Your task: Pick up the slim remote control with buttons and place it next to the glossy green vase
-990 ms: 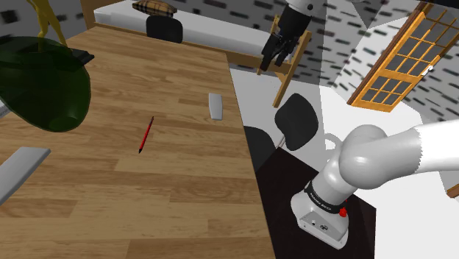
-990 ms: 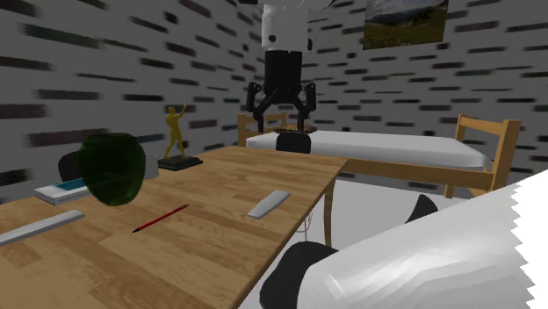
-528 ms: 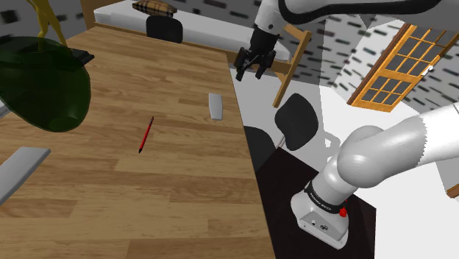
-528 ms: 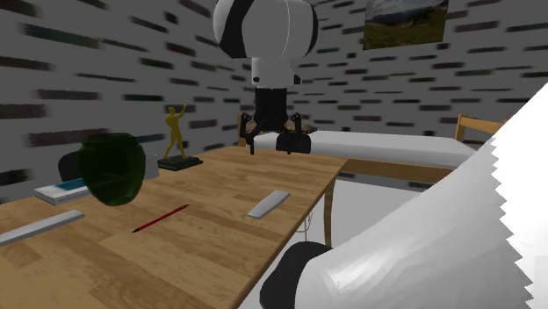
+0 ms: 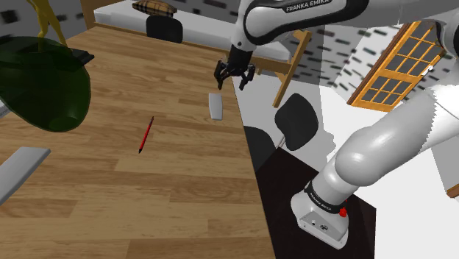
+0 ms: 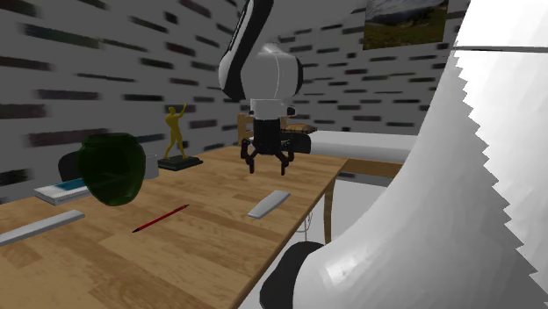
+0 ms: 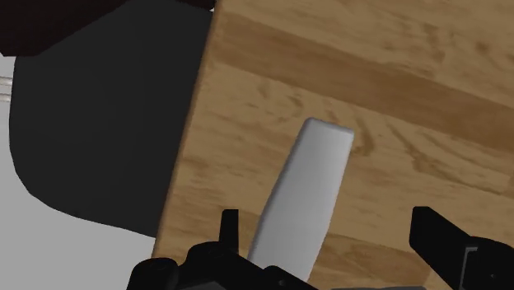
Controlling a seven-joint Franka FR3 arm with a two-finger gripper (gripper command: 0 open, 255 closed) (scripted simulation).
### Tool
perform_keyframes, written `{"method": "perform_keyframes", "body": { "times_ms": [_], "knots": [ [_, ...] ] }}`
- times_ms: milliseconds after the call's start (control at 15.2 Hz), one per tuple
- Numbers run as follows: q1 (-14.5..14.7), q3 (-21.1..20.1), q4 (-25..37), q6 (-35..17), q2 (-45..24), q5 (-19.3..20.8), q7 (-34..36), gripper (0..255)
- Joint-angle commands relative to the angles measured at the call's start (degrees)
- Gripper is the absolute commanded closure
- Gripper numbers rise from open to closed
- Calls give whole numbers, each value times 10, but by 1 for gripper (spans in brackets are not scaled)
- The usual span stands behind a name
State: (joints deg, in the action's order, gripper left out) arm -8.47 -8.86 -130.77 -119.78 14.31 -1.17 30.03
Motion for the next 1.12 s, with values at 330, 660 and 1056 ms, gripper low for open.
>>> {"method": "perform_keyframes", "body": {
  "times_ms": [330, 660, 1056],
  "knots": [
    [-22, 0, 64, -69, -155, 17, 120, 0],
    [-23, 5, 74, -104, -205, 23, 150, 0],
    [-23, 6, 62, -136, -226, 28, 153, 0]
  ]
}}
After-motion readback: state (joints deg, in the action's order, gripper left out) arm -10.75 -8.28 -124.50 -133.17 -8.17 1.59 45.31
